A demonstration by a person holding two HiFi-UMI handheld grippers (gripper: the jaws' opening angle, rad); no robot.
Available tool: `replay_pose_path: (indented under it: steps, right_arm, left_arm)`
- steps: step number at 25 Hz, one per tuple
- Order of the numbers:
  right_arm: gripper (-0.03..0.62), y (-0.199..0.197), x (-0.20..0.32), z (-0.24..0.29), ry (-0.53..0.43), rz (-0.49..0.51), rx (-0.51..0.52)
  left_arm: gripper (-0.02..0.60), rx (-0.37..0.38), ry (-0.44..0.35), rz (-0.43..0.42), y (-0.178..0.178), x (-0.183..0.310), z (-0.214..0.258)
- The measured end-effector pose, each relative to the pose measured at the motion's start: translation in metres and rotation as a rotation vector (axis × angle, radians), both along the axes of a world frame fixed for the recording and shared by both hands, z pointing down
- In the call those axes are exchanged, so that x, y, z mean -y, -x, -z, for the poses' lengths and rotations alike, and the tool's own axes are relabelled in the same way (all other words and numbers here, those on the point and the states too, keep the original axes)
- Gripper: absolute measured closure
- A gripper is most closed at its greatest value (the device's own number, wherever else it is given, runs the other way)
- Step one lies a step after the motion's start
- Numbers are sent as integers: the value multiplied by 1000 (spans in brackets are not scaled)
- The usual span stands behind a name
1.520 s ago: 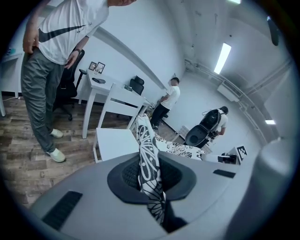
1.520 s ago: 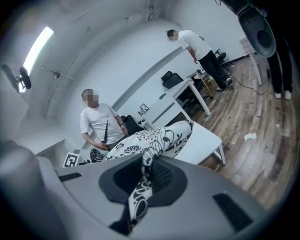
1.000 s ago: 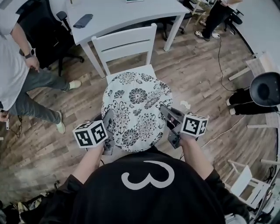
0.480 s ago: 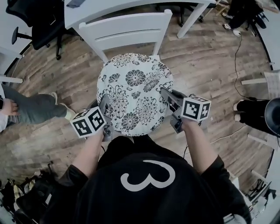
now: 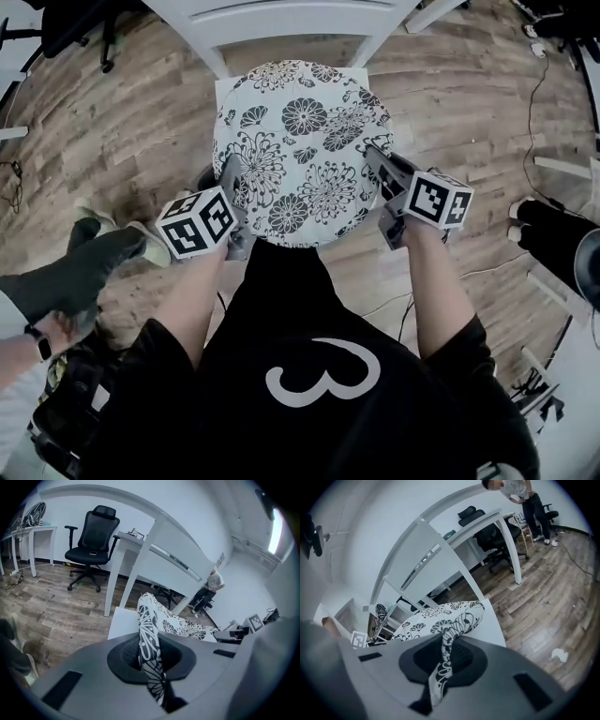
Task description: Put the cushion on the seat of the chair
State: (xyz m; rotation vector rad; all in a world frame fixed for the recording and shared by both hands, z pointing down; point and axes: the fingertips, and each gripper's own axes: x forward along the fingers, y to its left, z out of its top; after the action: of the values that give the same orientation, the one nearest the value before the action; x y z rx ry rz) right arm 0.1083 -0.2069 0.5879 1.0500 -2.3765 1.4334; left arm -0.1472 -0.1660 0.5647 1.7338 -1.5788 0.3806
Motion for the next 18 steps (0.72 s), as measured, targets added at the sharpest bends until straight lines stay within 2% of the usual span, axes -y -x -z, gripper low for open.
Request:
replay_pose_path:
  steps: [7,11,14,18]
  right_arm:
    - [572,7,-1,-17,28,-7,-55]
    - [572,-9,-18,-6,149,-67,-263]
    - [572,-4,-13,-16,178,-97,-325]
    - [569,-24,-21,-49,255,-110,-413]
  left_arm:
    - [549,44,4,13,11,3,-12]
    - [546,-102,113,-46,-1,8,-34]
    - [543,-102,150,-35,18,14,-46]
    - [541,-105,197,7,27,10,-68]
